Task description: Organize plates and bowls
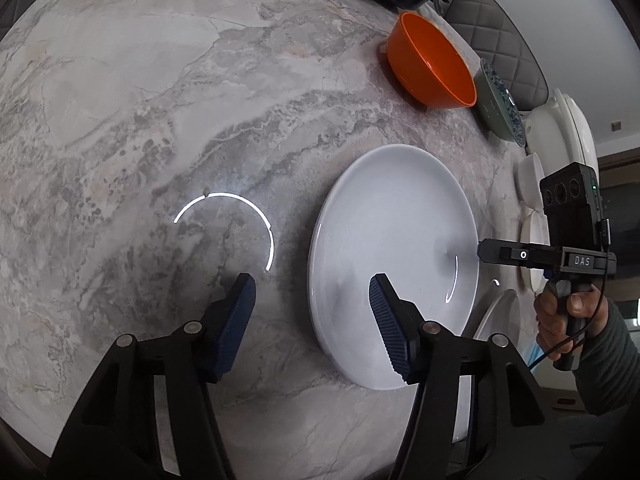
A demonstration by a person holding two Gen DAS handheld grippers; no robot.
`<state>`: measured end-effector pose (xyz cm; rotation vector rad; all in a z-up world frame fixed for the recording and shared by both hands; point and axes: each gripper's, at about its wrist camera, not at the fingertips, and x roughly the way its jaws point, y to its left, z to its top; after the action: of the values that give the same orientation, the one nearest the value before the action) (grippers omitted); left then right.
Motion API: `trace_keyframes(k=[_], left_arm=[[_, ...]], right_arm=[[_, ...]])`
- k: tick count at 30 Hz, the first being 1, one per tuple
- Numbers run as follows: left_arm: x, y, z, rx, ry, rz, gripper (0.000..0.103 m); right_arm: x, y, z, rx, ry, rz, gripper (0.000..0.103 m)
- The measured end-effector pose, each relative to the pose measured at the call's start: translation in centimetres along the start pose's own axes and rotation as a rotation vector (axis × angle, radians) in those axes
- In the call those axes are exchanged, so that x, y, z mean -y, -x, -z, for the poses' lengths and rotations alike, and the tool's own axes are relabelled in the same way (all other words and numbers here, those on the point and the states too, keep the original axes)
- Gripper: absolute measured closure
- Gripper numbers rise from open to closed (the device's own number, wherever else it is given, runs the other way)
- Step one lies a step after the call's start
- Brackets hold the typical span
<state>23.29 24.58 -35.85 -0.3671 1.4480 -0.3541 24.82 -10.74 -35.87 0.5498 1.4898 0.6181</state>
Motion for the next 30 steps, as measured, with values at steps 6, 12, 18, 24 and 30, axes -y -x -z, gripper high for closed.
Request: trace_keyframes(k=[6, 12, 18, 24, 30], left_arm=[[0.4, -0.8, 0.1, -0.041, 0.007, 0.014, 0.074], [0.4, -1.1, 0.3, -0.058, 0.011, 0.027, 0.085], [0.4, -1.4, 0.5, -0.057, 0.019, 0.021, 0.088], [0.3, -1.4, 0.5, -0.058, 0.010, 0.015, 0.092], [0.5, -1.4, 0.4, -0.060, -0.001, 0.010, 0.092]], right_arm=[[-0.4, -0.7, -0.3, -0.014, 0.006, 0.017, 0.056], [-0.7, -1.5, -0.2, -0.025, 0.005, 0.054, 0.081], [-1.0, -2.2, -0.3, -0.038, -0.014, 0.066, 0.093], [-0.8, -2.0, -0.2, -0.026, -0.021, 0.081, 0.095], [-1.1, -1.9, 0.2, -0.014, -0.019, 0.108, 0.094]])
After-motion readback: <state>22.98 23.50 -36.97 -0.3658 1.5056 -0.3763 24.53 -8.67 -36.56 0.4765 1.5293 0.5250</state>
